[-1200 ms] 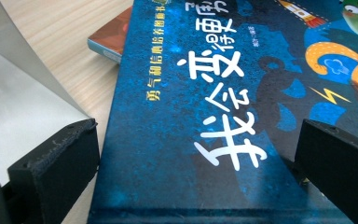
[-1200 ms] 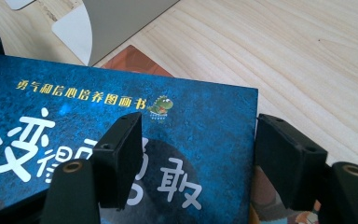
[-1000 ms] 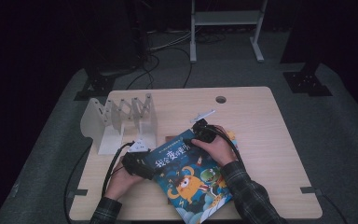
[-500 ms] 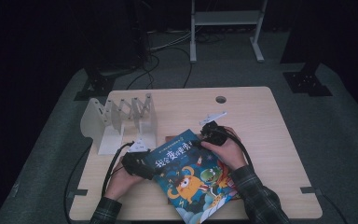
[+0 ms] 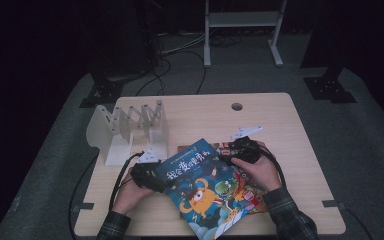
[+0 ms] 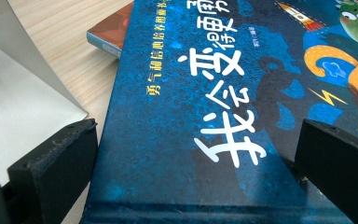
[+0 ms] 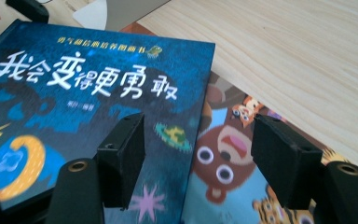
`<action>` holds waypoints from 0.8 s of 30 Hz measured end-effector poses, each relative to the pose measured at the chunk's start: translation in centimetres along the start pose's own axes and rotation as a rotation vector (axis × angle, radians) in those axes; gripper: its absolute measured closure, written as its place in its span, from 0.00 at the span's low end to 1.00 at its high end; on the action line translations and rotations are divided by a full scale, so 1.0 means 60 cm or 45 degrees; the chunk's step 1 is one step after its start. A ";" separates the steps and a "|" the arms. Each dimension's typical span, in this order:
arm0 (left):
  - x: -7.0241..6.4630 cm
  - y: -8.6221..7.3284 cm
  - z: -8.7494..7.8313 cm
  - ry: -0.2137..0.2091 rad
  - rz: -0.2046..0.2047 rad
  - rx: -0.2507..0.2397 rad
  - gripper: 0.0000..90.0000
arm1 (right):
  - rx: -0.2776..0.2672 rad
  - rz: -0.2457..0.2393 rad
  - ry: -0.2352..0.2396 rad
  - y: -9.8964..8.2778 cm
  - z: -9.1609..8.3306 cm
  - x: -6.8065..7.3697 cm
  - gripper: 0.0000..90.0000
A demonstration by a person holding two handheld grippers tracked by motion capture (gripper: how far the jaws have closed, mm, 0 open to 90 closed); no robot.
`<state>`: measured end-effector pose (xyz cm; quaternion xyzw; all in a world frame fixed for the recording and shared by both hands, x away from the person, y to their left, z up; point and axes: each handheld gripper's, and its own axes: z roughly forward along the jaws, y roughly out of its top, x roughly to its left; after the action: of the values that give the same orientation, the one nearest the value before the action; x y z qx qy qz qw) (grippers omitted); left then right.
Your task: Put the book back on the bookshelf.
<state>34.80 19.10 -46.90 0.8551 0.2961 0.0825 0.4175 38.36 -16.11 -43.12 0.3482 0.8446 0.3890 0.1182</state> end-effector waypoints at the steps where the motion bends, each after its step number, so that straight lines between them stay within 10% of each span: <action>1: 0.000 0.000 0.000 0.001 0.000 0.000 0.00 | -0.004 -0.008 -0.001 -0.003 -0.004 -0.001 0.38; 24: 0.000 0.002 -0.001 0.001 0.001 0.015 0.00 | -0.035 0.029 -0.029 -0.086 -0.079 0.002 0.37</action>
<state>34.82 19.06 -46.78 0.8577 0.2963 0.0814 0.4122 33.48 -21.13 -43.77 0.3606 0.8338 0.3979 0.1281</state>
